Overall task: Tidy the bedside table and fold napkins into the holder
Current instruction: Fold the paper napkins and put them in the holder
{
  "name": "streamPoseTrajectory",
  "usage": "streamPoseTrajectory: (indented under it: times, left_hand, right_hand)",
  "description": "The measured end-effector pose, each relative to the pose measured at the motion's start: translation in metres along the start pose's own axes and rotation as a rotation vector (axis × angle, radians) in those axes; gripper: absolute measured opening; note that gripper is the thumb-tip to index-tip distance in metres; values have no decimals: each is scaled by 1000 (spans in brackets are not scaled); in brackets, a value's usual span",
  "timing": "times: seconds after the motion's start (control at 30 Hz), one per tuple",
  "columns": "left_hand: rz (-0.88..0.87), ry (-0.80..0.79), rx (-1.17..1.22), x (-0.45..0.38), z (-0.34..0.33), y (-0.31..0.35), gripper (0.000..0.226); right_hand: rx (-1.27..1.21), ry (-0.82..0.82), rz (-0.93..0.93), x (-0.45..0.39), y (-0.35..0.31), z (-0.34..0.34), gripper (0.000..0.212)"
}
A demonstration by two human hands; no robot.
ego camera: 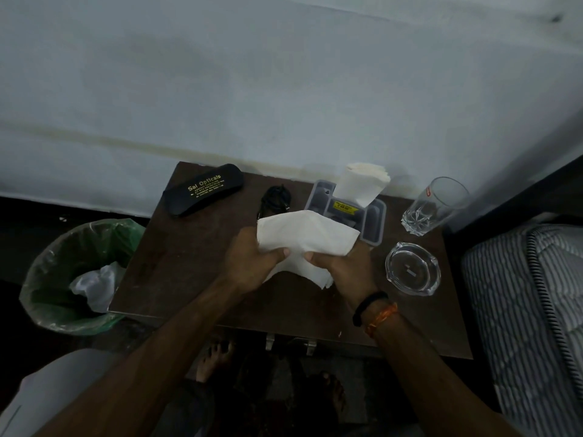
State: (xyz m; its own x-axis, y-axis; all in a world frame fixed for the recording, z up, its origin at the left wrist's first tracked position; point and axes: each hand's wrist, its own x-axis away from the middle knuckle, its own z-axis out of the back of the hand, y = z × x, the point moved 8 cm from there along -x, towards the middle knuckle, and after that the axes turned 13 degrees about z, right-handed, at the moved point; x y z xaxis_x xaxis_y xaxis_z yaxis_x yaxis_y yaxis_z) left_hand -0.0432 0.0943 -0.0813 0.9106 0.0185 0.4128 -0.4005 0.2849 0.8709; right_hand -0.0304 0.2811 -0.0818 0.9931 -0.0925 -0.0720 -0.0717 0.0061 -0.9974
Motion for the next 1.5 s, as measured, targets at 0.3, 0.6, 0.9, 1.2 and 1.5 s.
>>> streamPoseTrajectory:
  times: [0.3, 0.6, 0.9, 1.2, 1.5]
  left_hand:
    - [113, -158, 34, -10, 6, 15, 58]
    - [186, -393, 248, 0, -6, 37, 46]
    - [161, -364, 323, 5, -16, 48, 28]
    - [118, -304, 277, 3, -13, 50, 32]
    - [31, -374, 570, 9, -7, 71, 52]
  right_hand:
    - [-92, -97, -87, -12, -8, 7, 45]
    - [-206, -252, -219, -16, -21, 11, 40]
    - [-271, -229, -247, -18, -23, 13, 50]
    - [-255, -167, -243, -18, -24, 11, 45]
    - [-525, -369, -377, -2, -35, -20, 48]
